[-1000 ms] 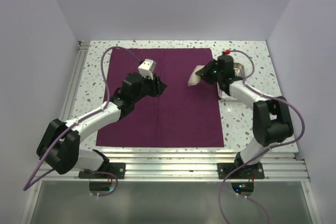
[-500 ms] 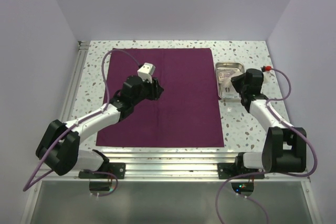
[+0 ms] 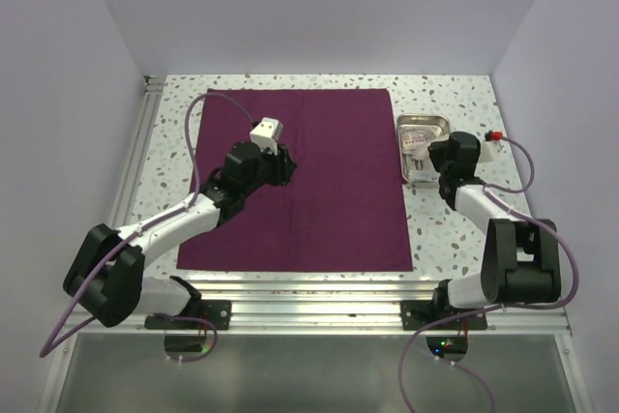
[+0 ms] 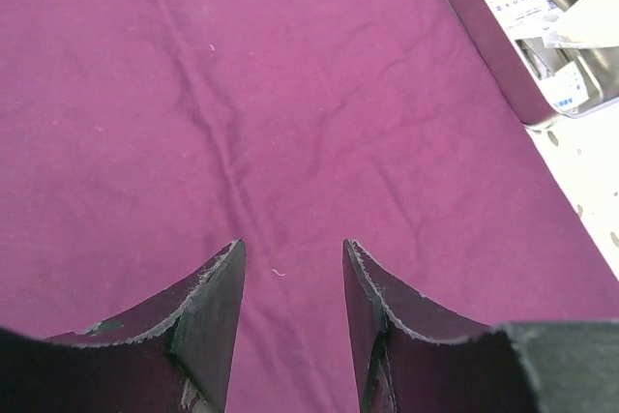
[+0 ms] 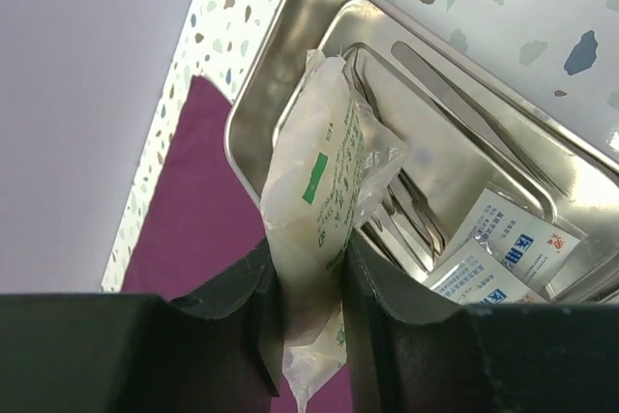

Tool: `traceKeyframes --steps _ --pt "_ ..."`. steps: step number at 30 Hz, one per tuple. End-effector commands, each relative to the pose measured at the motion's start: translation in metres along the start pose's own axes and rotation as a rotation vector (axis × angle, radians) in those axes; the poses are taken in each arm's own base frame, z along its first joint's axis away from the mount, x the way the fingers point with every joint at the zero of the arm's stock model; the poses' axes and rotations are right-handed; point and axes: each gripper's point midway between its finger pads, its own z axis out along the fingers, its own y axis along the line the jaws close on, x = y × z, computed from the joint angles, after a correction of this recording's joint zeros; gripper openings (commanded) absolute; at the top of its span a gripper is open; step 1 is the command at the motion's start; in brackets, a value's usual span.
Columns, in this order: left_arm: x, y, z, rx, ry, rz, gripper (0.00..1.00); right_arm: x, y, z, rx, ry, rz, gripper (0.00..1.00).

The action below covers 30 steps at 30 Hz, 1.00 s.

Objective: Prepare the surgical pack

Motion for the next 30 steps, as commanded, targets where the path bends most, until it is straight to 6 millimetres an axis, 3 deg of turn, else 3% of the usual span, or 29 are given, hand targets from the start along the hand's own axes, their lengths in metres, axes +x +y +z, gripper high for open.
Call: traceKeyframes --steps 1,4,10,13,14,16,18,19,20,24,26,27,29,30 --pt "-0.015 0.005 -0.005 -0.034 -0.05 0.034 0.49 -0.014 0.01 0.006 -0.043 -0.08 0.07 0.31" --pt "-0.023 0.023 -0.009 -0.118 -0.067 0.021 0.49 -0.017 0.02 0.004 -0.068 -0.081 0.06 0.48" --pt "-0.03 0.037 -0.018 -0.15 -0.096 -0.038 0.49 -0.031 0.0 -0.02 0.017 -0.137 0.059 0.77" --pt "-0.029 0.038 -0.02 -0.156 -0.099 -0.046 0.49 -0.042 -0.008 -0.037 0.042 -0.173 0.047 0.79" --pt "-0.029 0.04 -0.021 -0.164 -0.102 -0.053 0.49 -0.053 -0.008 -0.052 0.049 -0.203 0.016 0.79" --pt "-0.029 0.04 -0.02 -0.164 -0.102 -0.054 0.49 -0.055 -0.011 -0.054 0.067 -0.204 -0.006 0.78" --pt "-0.028 0.04 -0.02 -0.163 -0.104 -0.058 0.49 -0.062 0.0 -0.059 0.058 -0.203 -0.068 0.77" --pt "-0.027 0.04 -0.019 -0.162 -0.102 -0.059 0.49 -0.061 -0.001 -0.058 0.069 -0.186 -0.099 0.77" --pt "-0.024 0.04 -0.019 -0.161 -0.097 -0.058 0.49 -0.067 0.012 -0.059 0.048 -0.192 -0.118 0.76" --pt "-0.021 0.045 -0.022 -0.173 -0.115 -0.05 0.49 -0.054 0.013 -0.048 0.066 -0.078 -0.359 0.75" --pt "-0.015 0.048 -0.025 -0.178 -0.117 -0.041 0.49 -0.057 0.021 -0.045 0.051 -0.058 -0.466 0.7" --pt "-0.015 0.049 -0.026 -0.18 -0.123 -0.043 0.49 -0.052 0.011 -0.039 0.092 -0.02 -0.499 0.69" --pt "-0.01 0.049 -0.027 -0.173 -0.131 -0.046 0.49 -0.052 0.02 -0.034 0.078 0.019 -0.545 0.67" --pt "-0.007 0.046 -0.026 -0.156 -0.129 -0.047 0.49 -0.042 0.005 -0.022 0.131 0.082 -0.566 0.67"
